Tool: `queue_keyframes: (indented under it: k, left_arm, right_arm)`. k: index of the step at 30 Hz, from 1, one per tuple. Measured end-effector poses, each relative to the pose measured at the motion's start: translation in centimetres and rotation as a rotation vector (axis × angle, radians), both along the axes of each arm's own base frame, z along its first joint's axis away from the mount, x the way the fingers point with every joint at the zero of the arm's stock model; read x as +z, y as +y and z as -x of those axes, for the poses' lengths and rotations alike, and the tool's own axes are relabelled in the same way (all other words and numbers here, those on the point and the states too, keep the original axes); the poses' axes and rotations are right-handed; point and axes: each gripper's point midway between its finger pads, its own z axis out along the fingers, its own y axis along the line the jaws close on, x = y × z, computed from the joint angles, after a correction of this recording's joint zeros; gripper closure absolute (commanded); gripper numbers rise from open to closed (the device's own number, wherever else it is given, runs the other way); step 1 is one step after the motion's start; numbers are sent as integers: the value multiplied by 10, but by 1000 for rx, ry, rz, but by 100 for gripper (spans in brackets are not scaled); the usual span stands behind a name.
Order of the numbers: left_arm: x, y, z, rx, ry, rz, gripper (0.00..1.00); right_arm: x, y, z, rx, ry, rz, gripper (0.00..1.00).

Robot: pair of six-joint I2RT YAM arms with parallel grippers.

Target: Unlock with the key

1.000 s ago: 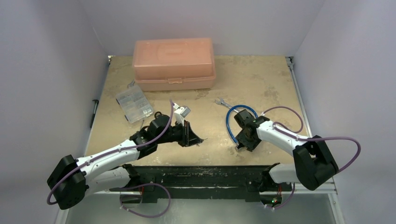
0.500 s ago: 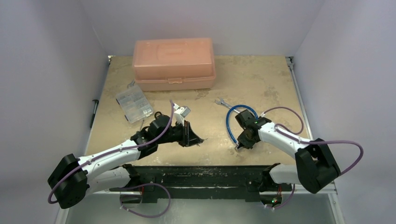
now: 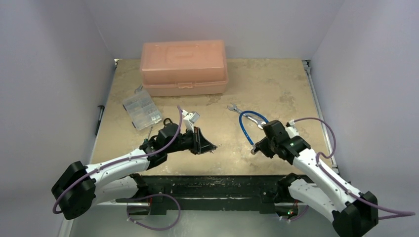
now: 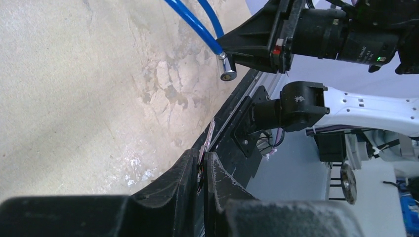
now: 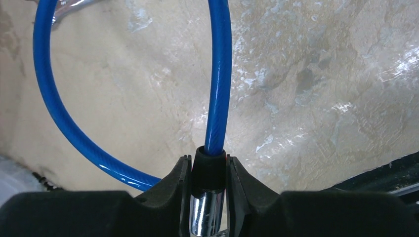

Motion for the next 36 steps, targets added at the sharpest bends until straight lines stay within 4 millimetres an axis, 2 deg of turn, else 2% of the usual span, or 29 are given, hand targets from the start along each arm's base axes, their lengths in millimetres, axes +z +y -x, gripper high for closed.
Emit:
queue_keyframes:
  k: [5, 12, 24, 30, 36]
  left_arm:
    - [-4, -2, 2, 2, 28, 32, 100]
    - [-8, -6, 5, -2, 62, 73, 100]
    - [-36, -18, 20, -23, 136, 77, 100]
    - [-47, -19, 18, -9, 147, 83, 100]
    - [-62, -20, 16, 11, 176, 82, 100]
  right_arm:
    - [13, 5, -2, -11, -52, -62, 100]
    - [16, 21, -8, -28, -53, -145, 100]
    - [-9, 64, 2, -18, 71, -187, 100]
    - [-17, 75, -2, -42, 105, -209, 100]
    - [-14, 82, -9, -58, 102, -232, 100]
